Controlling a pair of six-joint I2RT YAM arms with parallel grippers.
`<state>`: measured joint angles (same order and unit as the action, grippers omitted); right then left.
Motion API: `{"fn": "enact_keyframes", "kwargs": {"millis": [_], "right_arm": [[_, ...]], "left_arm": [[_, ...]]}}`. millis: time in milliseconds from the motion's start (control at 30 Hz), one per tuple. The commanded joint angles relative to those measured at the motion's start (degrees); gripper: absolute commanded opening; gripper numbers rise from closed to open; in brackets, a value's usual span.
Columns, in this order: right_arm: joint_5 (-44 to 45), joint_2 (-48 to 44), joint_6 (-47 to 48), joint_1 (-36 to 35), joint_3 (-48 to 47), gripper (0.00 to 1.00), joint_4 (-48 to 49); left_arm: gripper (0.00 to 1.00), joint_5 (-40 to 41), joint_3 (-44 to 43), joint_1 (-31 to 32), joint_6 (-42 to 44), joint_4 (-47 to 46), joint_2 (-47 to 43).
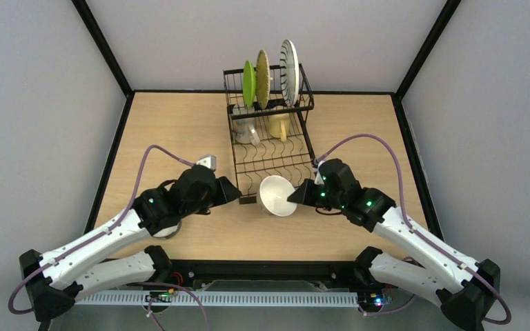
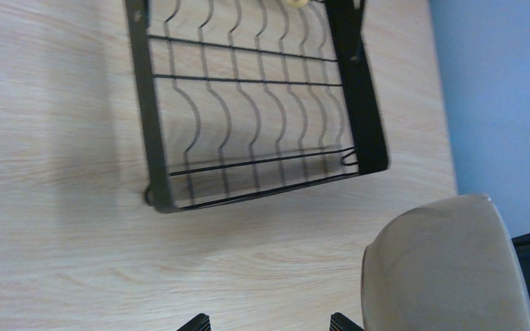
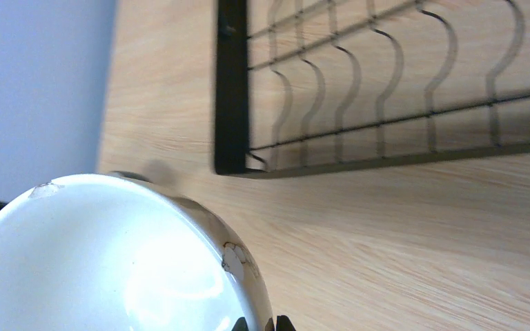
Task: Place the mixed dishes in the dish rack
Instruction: Grab the bowl at the center of the board.
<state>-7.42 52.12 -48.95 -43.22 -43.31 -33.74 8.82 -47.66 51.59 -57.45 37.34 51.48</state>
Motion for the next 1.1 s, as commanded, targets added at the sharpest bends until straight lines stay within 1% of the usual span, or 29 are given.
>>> {"fn": "enact_keyframes", "kwargs": {"millis": [0, 167, 400, 700, 967, 1067], "right_arm": [[-7.1, -1.9, -4.2, -0.2, -4.3, 0.00, 8.8], [-10.0, -2.6, -8.0, -0.2, -3.7, 0.00, 14.4], [-11.1, -5.9, -14.3, -0.2, -0.3, 0.00, 21.2], [-13.2, -9.9, -26.9, -0.2, 11.2, 0.00, 38.1], [-15.7, -9.4, -33.6, -0.2, 16.4, 0.00, 49.5], [-15.3, -9.9, -38.1, -0.2, 19.5, 0.00, 56.8]], "left_arm": [[0.99, -2.6, -2.2, 0.4, -2.5, -5.0, -0.7], [0.99, -2.8, -2.0, 0.4, -5.0, -8.2, -2.0], [0.99, -0.4, 0.3, 0.4, -7.7, -12.1, -5.1], [0.99, 2.9, 5.6, 0.4, -10.6, -16.5, -9.5], [0.99, 2.9, 7.7, 0.3, -10.7, -21.4, -9.4], [0.99, 2.9, 7.6, 0.3, -10.0, -22.9, -9.2]]}}
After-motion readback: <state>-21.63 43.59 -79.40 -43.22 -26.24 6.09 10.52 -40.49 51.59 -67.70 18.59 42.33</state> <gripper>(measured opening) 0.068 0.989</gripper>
